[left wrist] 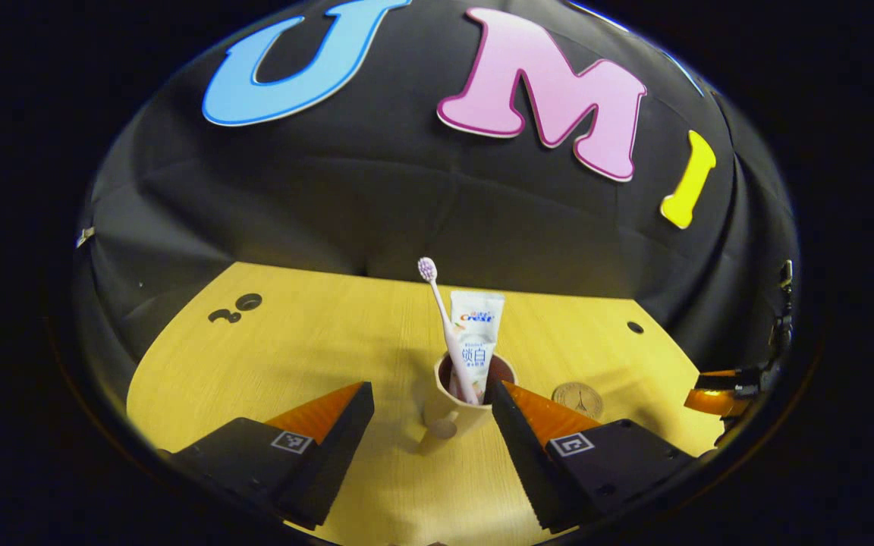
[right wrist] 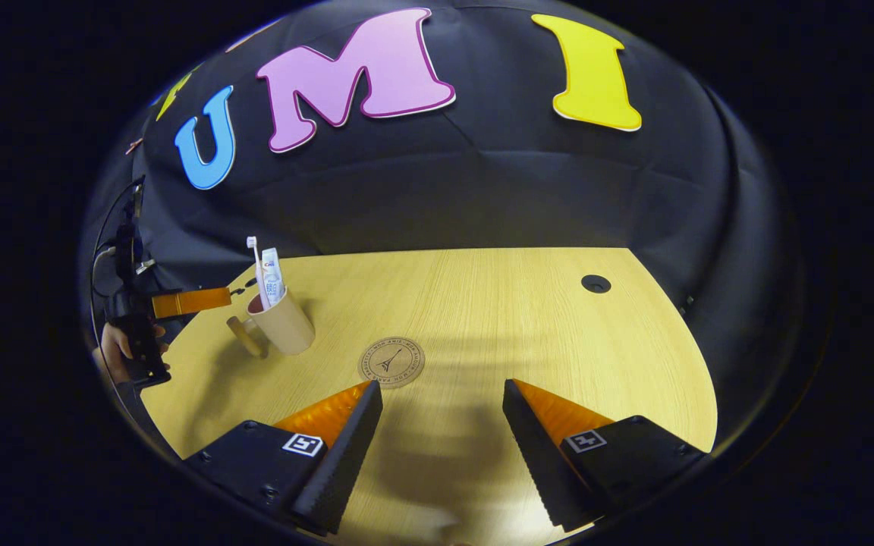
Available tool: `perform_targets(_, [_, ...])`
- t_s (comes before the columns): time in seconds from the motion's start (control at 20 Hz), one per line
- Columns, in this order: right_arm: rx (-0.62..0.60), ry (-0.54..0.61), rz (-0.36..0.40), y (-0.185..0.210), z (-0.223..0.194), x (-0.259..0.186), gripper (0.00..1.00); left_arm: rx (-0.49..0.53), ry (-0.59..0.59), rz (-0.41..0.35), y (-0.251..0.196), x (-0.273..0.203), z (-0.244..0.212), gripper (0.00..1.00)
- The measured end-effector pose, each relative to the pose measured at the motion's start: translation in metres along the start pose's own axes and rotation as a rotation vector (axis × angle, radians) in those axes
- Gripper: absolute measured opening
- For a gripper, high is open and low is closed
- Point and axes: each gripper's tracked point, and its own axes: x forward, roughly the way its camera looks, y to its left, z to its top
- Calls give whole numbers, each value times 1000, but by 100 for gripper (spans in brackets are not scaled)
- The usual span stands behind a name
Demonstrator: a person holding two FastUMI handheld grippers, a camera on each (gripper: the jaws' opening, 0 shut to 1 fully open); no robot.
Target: Put the toothbrush and toothpaste on the desktop into the cup, then pick up the cup and place it on the coaster on the desktop.
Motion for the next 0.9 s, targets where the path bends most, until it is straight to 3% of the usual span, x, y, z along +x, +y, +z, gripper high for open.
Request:
perform_targets(0.3, [47, -7, -17, -18, 0, -6, 98, 196, 334, -137, -6, 9, -30, 98])
perform_targets(0.35, [63, -9, -24, -22, 0, -8, 91, 239, 374, -145, -5, 15, -33, 98])
perform_targets(0.4, [81, -11, -34, -26, 0, -9, 98, 268, 414, -157, -7, 21, -36, 98])
perform_targets(0.65, [122, -1, -76, -50, -10, -14, 98, 375, 649, -214, -17, 44, -67, 96])
perform_targets(0.75, [133, -4, -99, -62, -13, -17, 98, 402, 721, -231, -23, 48, -80, 89])
perform_targets(0.9, [162, 6, -125, -75, -20, -20, 98, 433, 765, -217, -25, 59, -87, 84])
